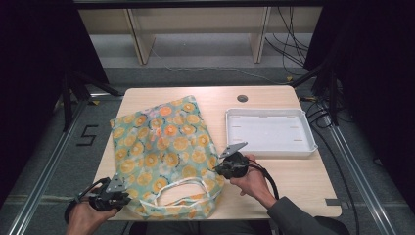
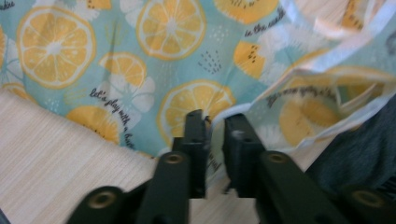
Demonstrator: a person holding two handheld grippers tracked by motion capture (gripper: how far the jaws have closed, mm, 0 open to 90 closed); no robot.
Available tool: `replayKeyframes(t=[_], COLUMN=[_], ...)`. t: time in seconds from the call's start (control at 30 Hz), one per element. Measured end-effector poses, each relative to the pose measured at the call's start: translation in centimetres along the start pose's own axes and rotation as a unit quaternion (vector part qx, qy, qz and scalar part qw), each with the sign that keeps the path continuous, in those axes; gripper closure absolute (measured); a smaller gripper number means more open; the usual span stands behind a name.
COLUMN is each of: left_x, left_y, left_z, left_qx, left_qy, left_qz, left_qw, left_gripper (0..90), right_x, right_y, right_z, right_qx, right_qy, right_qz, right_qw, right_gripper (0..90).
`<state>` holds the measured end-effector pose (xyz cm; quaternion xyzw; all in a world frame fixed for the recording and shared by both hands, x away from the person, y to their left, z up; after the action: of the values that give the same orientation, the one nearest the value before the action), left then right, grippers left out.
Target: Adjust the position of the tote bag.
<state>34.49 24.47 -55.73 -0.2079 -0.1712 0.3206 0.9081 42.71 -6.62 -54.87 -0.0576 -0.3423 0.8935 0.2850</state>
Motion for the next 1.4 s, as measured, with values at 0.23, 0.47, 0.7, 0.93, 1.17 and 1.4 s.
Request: replayKeyframes(t=[0.23, 0.47, 0.7, 0.93, 1.17, 1.4], left_x=[-0.5, 2.4, 8.7, 12.5, 13.6, 13.4], left_y=[-1.6, -4.1, -5.4, -7.7, -8.9, -10.5], left_z=[2.4, 2.4, 0.4, -4.0, -8.4, -10.3], left_qx=[-0.030, -0.100, -0.099, -0.079, -0.041, -0.064], left_qy=[0.030, 0.028, -0.021, -0.041, -0.042, -0.033], left_qz=[0.044, 0.102, 0.116, 0.163, 0.175, 0.199], left_qw=[0.9981, 0.9894, 0.9881, 0.9826, 0.9828, 0.9773], left_gripper=[51.2, 61.4, 82.1, 85.9, 86.6, 87.8], right_x=[0.8, 1.2, 1.4, 1.5, 1.4, 1.9], right_y=[0.2, 0.3, 0.1, 0.3, 0.6, 0.9], right_z=[0.0, 0.0, 0.0, 0.2, 0.5, 0.6], right_qx=[0.018, 0.019, 0.010, 0.009, 0.010, 0.016], right_qy=[-0.008, -0.012, -0.016, -0.013, -0.014, -0.023], right_qz=[0.002, 0.005, 0.002, 0.006, 0.012, 0.031], right_qw=[0.9998, 0.9997, 0.9998, 0.9999, 0.9998, 0.9991], right_gripper=[89.2, 89.2, 89.2, 89.5, 89.8, 89.9])
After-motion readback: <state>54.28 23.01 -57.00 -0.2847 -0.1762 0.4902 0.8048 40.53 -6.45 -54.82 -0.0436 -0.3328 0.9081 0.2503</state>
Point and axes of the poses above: each handheld gripper's, and its own axes: z roughly backward along the jaws, y roughly out of its underside, x roughly to its left, the point moved 10 cm from there along -z, roughly forward along the jaws, and after that the axes turned 2 degrees about -y, right-handed, at the moved point
